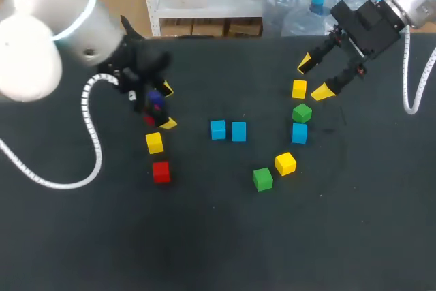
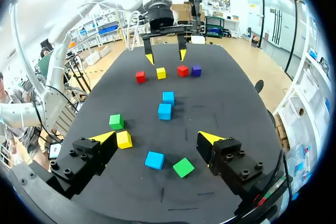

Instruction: Place the blue cubes, place green cubes on the blue cubes, place the yellow cubes on the green cubes, then place the red cubes on the yellow cubes, and place purple cube on the red cubes.

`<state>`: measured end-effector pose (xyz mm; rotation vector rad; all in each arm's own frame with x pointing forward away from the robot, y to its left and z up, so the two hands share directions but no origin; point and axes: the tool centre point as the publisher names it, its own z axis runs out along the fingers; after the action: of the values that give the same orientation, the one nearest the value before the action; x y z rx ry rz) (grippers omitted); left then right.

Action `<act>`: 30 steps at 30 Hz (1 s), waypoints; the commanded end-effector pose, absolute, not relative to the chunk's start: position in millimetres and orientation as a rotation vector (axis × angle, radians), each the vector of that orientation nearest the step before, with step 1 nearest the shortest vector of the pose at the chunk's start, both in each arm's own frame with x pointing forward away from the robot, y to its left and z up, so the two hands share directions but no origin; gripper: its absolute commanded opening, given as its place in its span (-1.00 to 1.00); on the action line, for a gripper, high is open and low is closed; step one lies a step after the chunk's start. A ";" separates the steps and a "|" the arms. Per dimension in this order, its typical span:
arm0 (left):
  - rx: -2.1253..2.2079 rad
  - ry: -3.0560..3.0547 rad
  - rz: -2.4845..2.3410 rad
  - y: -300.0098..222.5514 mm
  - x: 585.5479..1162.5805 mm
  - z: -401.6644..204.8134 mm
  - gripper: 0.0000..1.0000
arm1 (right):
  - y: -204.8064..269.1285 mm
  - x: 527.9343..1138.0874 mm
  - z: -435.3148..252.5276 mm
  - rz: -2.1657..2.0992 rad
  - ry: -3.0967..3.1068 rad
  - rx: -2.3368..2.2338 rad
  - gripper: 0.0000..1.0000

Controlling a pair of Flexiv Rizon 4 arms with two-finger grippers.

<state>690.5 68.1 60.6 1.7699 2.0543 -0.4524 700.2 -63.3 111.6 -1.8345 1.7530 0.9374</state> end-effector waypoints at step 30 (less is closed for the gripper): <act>1.671 1.930 -0.548 85.0 678.9 76.2 1.00 | -47.2 694.8 122.6 0.893 1.700 -2.029 1.00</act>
<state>679.5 83.9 76.7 1.6723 1.9355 -0.5457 691.6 -61.0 115.1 -1.9289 1.6822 0.9231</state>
